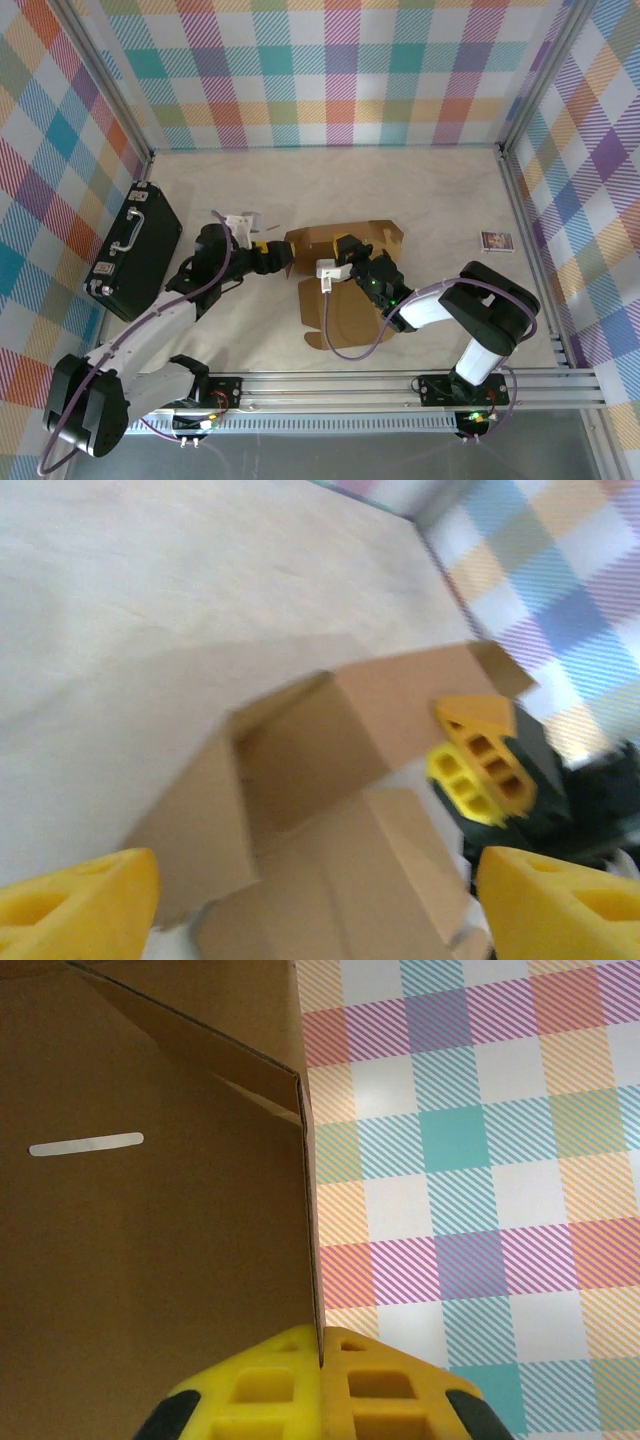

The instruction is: Fold the paper box

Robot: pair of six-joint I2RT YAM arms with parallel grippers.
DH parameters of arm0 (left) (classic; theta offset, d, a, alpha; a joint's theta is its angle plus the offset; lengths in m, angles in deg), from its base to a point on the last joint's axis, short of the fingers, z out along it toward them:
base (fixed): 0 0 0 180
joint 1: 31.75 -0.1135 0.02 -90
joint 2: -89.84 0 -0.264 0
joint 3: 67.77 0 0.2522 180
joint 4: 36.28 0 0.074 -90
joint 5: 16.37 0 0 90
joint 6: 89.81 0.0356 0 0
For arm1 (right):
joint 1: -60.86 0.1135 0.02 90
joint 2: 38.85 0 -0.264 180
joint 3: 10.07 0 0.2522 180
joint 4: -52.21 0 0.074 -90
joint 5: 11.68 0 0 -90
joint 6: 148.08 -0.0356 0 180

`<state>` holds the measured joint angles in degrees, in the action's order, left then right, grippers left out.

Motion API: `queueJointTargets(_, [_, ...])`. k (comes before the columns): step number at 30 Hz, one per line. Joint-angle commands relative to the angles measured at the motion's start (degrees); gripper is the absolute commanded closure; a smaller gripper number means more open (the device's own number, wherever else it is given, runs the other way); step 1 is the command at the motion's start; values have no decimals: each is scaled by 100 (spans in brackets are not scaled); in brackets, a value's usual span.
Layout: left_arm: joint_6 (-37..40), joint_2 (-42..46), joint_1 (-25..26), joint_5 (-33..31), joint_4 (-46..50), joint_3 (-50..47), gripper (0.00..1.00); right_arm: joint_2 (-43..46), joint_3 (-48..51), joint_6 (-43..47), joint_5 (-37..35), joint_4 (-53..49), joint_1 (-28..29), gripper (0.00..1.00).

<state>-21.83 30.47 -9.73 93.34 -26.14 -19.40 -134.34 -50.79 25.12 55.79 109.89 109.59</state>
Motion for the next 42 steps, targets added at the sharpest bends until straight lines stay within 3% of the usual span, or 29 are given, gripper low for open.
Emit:
queueJointTargets(1, [15, -103, -244, -1189, 686, 378, 15, -58, -123, -147, 42, -139, 10, 100])
queueJointTargets(4, [101, -714, -436, -1217, 603, 733, 17, -36, -125, -164, 46, -178, 5, 100])
queueJointTargets(9, [-129, -2054, -761, 402, -451, 1091, 31, -38, -168, -181, 49, -268, 0, 100])
queueJointTargets(14, [-389, -2921, -752, 1178, -769, 1246, 42, -58, -200, -240, 46, -341, -30, 100])
queueJointTargets(29, [-1608, -3709, -709, 2809, -2814, 843, 39, -66, -319, -366, -32, -701, -65, 100])
queueJointTargets(42, [-2746, -4076, -656, 3419, -4617, 418, 44, -83, -352, -472, -138, -747, -127, 100])
